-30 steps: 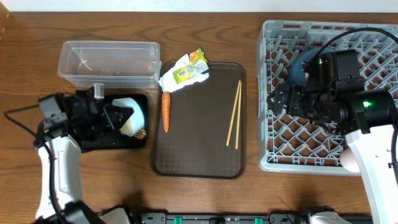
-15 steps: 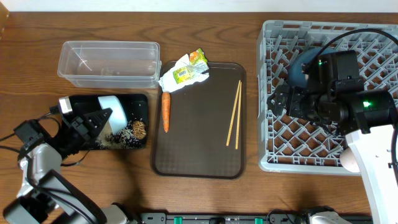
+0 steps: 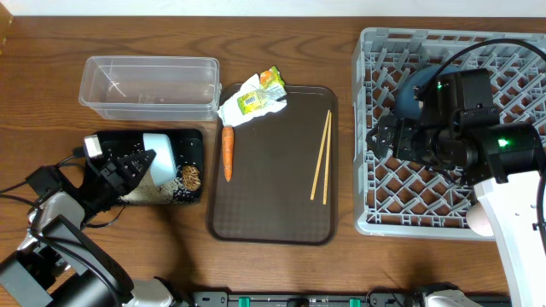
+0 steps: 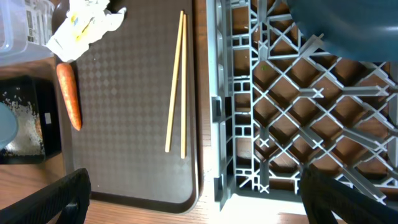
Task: Sort waste into correct bins and load items into the dishwasher rack
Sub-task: 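Carry the light-blue rice bowl with the left gripper over the black tray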
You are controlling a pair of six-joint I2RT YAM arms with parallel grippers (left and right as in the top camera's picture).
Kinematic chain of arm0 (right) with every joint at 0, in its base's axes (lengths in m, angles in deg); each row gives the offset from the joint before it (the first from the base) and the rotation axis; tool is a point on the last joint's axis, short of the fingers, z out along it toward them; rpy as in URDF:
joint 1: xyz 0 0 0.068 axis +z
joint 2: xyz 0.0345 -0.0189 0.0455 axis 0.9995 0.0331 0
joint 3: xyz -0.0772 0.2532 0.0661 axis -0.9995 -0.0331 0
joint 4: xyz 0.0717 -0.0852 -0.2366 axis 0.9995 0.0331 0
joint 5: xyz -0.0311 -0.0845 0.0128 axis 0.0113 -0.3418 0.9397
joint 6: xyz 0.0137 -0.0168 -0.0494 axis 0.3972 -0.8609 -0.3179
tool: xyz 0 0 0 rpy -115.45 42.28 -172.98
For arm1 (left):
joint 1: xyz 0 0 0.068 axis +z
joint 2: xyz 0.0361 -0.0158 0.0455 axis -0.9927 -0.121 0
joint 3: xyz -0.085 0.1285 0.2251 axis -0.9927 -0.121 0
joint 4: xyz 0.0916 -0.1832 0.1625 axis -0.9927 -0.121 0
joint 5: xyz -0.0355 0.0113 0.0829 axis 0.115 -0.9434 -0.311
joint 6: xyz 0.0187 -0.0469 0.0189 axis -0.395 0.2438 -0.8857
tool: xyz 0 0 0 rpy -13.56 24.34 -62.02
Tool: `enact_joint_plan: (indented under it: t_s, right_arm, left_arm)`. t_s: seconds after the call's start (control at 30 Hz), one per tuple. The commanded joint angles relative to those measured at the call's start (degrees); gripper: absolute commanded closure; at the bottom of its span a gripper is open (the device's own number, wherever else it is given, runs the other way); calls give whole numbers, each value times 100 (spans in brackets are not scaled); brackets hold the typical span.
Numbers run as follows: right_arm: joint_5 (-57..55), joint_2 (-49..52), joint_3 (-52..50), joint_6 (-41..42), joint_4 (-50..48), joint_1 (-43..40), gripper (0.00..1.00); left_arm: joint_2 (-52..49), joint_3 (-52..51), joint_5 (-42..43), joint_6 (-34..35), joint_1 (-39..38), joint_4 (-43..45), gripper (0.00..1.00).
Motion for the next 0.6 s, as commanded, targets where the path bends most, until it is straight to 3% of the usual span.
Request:
enact_joint_plan:
  t_s: [0.0,0.27,0.43,0.57]
  right_arm:
    - [-15,0,55,-66,-9,-15,1]
    - [286,0,55,-463,-103,201,1]
    - [286,0,55,-455,-195,319,1]
    - [284,0,55,-457,-208,319,1]
  left_arm:
    - [-17,-13,179,-179,20,9,94]
    - [-15,-13,170,-107,-63,-83,94]
    - [-15,-13,-1200,562,-184,-153,94]
    - [22,-11,-1331,625,-337,-111,94]
